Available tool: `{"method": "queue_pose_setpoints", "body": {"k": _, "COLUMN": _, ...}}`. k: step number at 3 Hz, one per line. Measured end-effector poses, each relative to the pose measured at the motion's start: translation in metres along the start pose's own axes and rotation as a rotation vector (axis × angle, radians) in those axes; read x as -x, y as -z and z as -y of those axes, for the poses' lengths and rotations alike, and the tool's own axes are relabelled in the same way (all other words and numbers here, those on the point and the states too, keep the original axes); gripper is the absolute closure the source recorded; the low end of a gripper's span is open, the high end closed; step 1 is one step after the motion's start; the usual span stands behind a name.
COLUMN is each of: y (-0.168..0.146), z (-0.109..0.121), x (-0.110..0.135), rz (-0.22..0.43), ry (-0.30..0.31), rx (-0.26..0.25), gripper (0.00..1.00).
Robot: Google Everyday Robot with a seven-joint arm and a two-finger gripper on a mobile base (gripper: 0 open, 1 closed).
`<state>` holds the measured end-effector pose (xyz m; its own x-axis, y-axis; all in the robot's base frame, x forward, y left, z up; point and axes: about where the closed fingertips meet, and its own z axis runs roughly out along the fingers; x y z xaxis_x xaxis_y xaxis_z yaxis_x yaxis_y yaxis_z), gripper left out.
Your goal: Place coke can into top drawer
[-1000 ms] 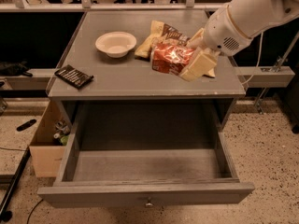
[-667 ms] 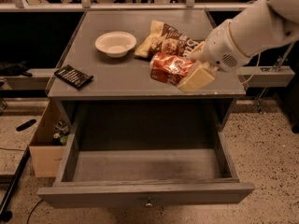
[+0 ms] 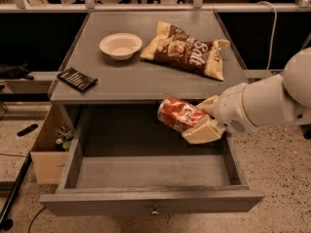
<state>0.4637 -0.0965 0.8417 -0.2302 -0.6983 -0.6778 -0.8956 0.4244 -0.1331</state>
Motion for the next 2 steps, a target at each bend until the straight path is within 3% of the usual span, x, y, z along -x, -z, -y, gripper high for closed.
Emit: {"method": "queue_pose_setpoints", "body": {"k": 2, "y": -0.018, "z": -0.01, "x": -0.014, "rz": -0.009, "ry": -0.03, "rx": 0.02, "gripper": 1.0}}
